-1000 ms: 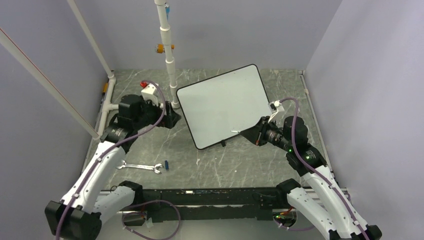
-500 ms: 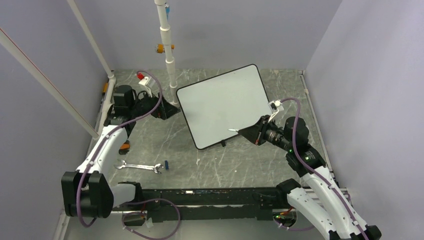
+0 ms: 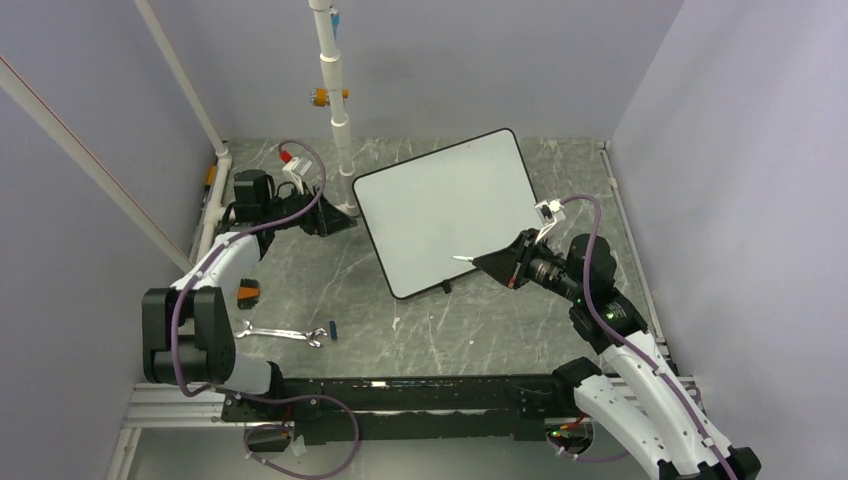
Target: Write a sentence on the whiteboard
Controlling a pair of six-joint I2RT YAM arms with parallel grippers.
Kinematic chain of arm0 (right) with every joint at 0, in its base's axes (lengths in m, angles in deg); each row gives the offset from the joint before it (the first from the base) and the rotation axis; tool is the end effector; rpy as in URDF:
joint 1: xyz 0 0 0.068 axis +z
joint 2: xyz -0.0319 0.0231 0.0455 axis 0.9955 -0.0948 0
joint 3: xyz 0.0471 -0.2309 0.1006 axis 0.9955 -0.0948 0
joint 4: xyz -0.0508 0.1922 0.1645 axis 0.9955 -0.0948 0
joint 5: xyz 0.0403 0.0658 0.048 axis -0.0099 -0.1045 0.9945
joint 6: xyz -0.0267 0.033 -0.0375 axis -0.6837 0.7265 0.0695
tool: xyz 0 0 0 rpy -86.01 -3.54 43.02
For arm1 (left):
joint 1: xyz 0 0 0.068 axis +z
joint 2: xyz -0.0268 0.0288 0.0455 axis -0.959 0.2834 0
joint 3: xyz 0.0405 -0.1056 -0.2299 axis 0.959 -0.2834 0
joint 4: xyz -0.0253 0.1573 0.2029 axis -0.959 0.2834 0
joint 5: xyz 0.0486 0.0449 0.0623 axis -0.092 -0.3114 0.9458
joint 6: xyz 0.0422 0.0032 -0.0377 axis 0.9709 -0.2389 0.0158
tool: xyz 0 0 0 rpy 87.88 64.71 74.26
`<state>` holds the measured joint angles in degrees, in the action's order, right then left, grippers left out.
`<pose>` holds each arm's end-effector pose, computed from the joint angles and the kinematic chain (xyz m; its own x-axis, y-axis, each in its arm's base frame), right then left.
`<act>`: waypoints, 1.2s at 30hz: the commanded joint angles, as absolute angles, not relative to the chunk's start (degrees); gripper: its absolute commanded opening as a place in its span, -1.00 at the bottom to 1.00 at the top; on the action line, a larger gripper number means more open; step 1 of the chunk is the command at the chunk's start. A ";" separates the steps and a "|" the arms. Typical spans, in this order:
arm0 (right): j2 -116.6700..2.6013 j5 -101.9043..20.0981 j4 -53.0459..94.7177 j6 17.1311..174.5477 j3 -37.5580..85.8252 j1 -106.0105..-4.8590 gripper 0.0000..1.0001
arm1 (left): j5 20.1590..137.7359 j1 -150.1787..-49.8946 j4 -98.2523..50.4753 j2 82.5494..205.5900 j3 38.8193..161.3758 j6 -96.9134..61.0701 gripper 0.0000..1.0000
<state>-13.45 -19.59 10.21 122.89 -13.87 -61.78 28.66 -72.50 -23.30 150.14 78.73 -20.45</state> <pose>0.1511 0.0844 0.3034 -0.5800 0.2853 -0.7630 -0.5463 0.5586 0.6241 0.3048 -0.0282 0.2399 -0.6517 -0.1389 -0.7456 0.5945 0.5169 -0.6159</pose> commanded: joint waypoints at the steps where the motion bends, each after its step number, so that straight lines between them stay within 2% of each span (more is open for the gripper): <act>1: -13.01 -18.93 13.82 122.71 -13.11 -61.95 -1.00 | 26.09 -72.39 -33.18 151.32 77.91 -24.63 0.52; 4: -12.67 -19.08 14.47 123.07 -13.48 -61.92 -1.00 | 27.56 -72.81 -37.94 153.43 77.90 -28.36 0.48; 8: -11.68 -19.58 13.62 122.68 -13.25 -61.97 -1.00 | 30.61 -73.19 -36.50 156.26 79.07 -26.38 0.43; 13: -10.83 -20.51 12.06 121.32 -12.87 -61.96 -1.00 | 32.61 -74.72 -40.70 158.65 78.51 -28.30 0.44; 17: -11.57 -19.99 11.98 121.02 -12.65 -61.95 -1.00 | 30.02 -74.89 -38.52 161.93 82.80 -27.02 0.43; 30: -15.15 -19.87 14.72 121.27 -12.48 -61.96 -1.00 | 28.77 -75.90 -56.55 168.48 81.74 -38.27 0.26; 36: -16.76 -19.98 16.85 121.65 -12.64 -61.95 -1.00 | 26.93 -76.12 -71.81 171.40 79.24 -49.71 0.14</act>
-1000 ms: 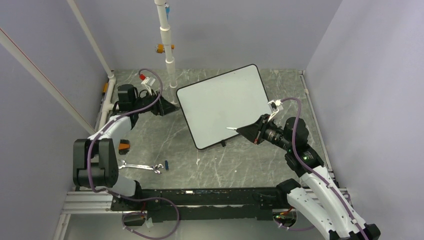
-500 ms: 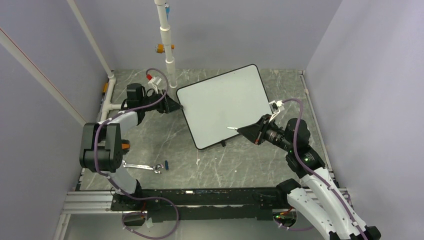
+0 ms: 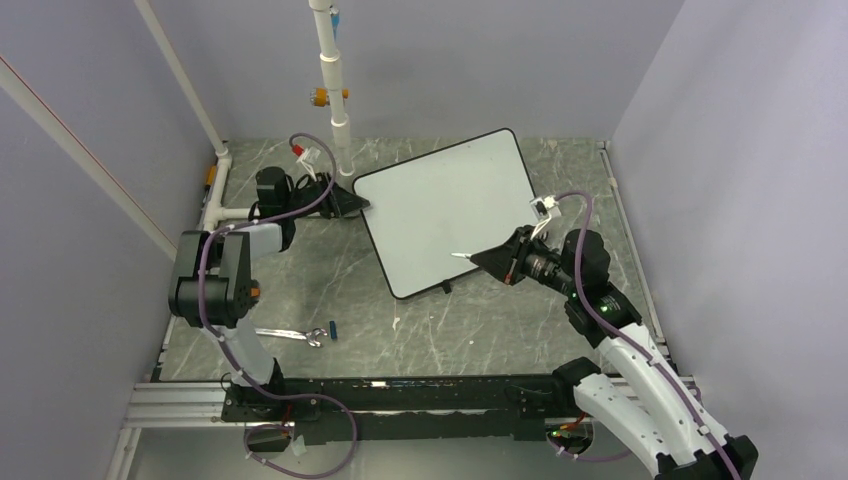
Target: Write a sentence on the whiteboard
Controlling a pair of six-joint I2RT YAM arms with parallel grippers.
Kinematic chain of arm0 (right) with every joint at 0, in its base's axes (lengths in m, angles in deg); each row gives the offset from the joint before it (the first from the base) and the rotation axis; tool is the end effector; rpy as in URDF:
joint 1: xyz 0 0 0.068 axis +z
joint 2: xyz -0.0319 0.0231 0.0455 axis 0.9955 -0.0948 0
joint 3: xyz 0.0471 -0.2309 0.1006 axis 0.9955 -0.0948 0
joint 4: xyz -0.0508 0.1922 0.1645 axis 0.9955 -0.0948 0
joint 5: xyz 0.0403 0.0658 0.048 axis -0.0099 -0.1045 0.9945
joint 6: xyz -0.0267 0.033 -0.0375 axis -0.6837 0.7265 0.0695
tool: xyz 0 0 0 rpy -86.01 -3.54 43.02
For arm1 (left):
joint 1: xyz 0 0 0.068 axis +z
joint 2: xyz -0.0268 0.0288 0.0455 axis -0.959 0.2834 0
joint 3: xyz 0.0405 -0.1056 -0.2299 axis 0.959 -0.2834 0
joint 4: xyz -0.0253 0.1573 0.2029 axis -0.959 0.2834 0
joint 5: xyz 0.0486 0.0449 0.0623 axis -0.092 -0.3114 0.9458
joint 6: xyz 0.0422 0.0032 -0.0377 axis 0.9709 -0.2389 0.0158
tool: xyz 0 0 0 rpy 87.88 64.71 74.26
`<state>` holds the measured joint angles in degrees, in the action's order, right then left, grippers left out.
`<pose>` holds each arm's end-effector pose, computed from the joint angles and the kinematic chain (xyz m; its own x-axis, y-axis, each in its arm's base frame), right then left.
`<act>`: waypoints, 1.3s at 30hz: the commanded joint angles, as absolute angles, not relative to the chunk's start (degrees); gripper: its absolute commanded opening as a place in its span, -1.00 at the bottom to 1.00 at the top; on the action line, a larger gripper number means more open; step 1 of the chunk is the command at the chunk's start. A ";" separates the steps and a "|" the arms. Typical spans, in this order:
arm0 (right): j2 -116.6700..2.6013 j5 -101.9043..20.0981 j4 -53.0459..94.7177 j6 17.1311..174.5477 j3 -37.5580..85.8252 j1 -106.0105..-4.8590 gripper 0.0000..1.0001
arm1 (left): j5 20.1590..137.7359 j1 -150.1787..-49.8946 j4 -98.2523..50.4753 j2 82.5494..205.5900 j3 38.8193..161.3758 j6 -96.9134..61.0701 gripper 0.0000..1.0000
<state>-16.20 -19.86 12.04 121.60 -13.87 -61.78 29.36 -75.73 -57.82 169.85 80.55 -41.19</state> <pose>0.1602 0.0880 0.2993 -0.5775 0.2698 -0.7705 -0.5478 0.5718 0.6108 0.3638 -0.0474 0.1937 -0.6614 -0.2789 -0.6962 0.5707 0.4152 -0.7085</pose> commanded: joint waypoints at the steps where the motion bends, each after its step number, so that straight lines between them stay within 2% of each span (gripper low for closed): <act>1: -17.01 -19.90 17.35 121.82 -12.73 -61.97 -1.00 | 26.93 -76.28 -72.70 171.63 79.10 -50.20 0.12; 6: -18.80 -19.51 20.19 122.78 -12.74 -61.97 -1.00 | 27.77 -77.93 -71.61 171.33 78.92 -49.32 -0.02; 13: -23.75 -20.29 27.97 124.33 -12.17 -61.27 -1.00 | 27.91 -78.59 -71.01 171.01 78.96 -48.45 -0.54; 22: -37.25 -39.08 19.77 116.36 3.24 -48.97 -1.00 | 27.96 -78.66 -72.60 170.54 78.54 -48.51 -1.00; 34: -54.48 -63.53 15.85 108.04 16.76 -34.65 -1.00 | 29.13 -78.69 -71.85 170.12 78.30 -46.82 -1.00; 39: -59.89 -66.65 14.89 108.89 21.12 -34.23 -1.00 | 29.52 -78.64 -70.87 169.43 78.41 -46.12 -1.00</act>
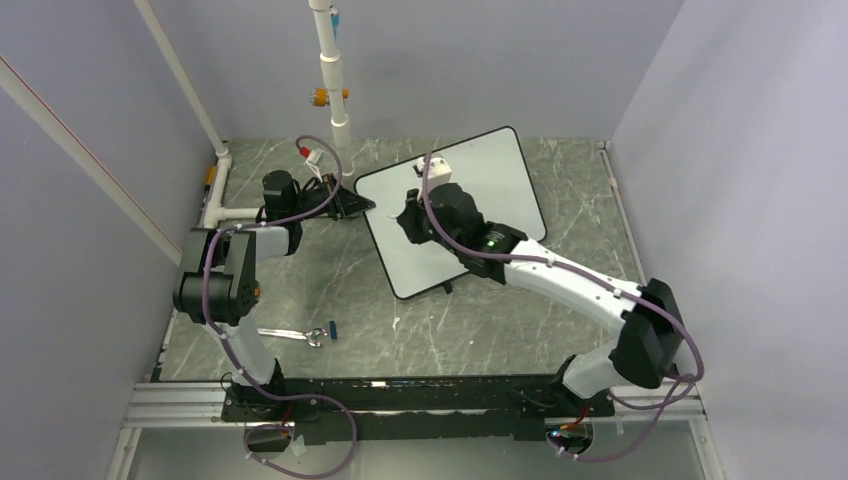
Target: Write a sentence on the whiteboard
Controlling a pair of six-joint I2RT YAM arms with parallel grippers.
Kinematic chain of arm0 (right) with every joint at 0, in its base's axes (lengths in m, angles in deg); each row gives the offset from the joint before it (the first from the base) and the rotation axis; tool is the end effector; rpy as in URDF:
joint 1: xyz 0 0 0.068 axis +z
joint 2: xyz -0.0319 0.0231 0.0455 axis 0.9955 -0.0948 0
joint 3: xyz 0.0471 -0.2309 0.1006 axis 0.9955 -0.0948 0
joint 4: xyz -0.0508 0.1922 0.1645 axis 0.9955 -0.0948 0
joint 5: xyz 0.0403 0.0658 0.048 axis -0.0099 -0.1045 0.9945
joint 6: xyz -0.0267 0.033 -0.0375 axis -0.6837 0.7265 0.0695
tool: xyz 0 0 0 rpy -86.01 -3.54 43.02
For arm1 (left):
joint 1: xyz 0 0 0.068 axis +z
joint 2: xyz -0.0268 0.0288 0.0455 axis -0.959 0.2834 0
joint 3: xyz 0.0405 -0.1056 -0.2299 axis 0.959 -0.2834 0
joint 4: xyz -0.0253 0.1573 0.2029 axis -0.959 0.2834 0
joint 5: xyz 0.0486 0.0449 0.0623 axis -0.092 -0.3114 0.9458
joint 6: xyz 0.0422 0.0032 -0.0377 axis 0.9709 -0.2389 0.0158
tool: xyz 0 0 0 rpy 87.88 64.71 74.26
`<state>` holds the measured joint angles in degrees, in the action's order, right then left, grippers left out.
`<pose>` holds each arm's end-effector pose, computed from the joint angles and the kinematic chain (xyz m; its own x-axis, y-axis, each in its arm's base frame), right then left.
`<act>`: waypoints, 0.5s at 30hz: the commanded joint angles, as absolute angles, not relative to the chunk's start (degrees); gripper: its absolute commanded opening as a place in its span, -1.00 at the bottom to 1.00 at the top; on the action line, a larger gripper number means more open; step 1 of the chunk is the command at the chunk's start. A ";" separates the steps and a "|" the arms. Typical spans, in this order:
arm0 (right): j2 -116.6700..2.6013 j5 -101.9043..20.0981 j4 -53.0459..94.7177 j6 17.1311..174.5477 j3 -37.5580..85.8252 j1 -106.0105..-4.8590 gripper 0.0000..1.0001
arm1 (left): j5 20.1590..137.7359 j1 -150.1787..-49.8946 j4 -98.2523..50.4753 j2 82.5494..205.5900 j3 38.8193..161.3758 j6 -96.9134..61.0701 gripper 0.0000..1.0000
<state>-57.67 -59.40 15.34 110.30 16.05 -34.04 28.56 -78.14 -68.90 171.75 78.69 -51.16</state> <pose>0.2212 0.2570 0.3177 -0.4394 0.0271 -0.8979 -0.5218 0.8059 0.2797 0.3612 -0.0629 0.1909 -0.6911 -0.3122 -0.6518 0.5672 0.3246 -0.7569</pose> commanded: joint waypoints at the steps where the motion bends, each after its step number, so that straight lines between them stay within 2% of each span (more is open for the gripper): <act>1: -60.71 -67.24 14.85 108.81 21.87 -34.20 -1.00 | 29.67 -78.65 -70.26 169.12 78.54 -45.62 -1.00; 15: -71.23 -73.78 13.67 105.81 30.64 -33.89 -1.00 | 30.15 -78.65 -66.41 167.76 79.50 -42.92 -1.00</act>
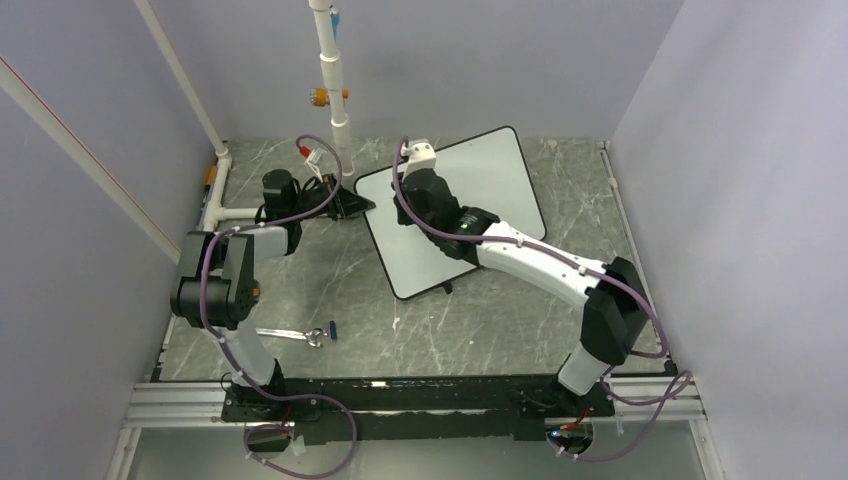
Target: Write a sentence on the whiteboard
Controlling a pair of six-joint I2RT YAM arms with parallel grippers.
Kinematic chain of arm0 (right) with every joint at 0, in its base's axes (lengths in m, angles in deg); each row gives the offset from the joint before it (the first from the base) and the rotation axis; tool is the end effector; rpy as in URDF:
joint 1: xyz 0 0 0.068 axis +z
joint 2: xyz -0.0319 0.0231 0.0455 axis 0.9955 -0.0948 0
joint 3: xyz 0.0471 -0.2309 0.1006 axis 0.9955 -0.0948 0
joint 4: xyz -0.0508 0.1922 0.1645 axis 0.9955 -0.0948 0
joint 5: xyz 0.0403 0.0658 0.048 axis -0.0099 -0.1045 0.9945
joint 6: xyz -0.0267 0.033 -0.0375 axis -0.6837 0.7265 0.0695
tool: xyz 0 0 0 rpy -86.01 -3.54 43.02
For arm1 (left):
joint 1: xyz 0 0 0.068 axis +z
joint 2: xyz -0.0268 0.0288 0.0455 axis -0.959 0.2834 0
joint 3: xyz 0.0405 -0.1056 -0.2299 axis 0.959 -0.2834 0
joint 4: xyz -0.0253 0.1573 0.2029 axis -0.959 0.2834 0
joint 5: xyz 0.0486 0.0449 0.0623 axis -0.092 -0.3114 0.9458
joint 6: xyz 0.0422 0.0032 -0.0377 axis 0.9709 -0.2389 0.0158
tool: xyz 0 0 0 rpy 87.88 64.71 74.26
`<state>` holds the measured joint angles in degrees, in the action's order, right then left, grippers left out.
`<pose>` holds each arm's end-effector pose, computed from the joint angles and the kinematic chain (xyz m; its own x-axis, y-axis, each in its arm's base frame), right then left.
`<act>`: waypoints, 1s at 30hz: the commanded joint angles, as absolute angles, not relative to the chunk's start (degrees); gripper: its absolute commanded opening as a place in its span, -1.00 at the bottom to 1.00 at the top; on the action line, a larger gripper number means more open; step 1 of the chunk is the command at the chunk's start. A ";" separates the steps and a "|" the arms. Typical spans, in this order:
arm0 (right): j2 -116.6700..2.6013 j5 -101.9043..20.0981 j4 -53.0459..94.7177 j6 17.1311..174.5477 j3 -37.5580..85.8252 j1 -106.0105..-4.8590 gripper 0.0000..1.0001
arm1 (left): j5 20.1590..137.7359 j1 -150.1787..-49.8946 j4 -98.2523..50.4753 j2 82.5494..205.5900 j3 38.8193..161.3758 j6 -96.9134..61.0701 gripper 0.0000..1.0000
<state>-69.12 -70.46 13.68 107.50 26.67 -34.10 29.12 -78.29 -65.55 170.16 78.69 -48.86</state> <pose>0.2560 0.2871 0.3126 -0.3907 -0.0115 -0.9204 -0.3928 0.9064 0.1554 0.3586 -0.0635 0.1949 -0.6862 -0.3014 -0.6621 0.5695 0.3436 -0.7467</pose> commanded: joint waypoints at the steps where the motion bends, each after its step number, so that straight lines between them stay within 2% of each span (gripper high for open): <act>1: -71.71 -73.81 13.93 105.75 30.94 -33.86 -1.00 | 30.31 -78.64 -66.24 167.72 79.41 -42.84 -1.00; 30: -79.30 -74.35 15.61 103.63 36.03 -33.84 -1.00 | 31.10 -78.73 -63.67 167.45 80.01 -41.37 -1.00</act>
<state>-78.43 -74.19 13.95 104.49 33.23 -34.02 30.17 -78.38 -62.43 169.30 78.69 -47.40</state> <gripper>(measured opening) 0.132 0.131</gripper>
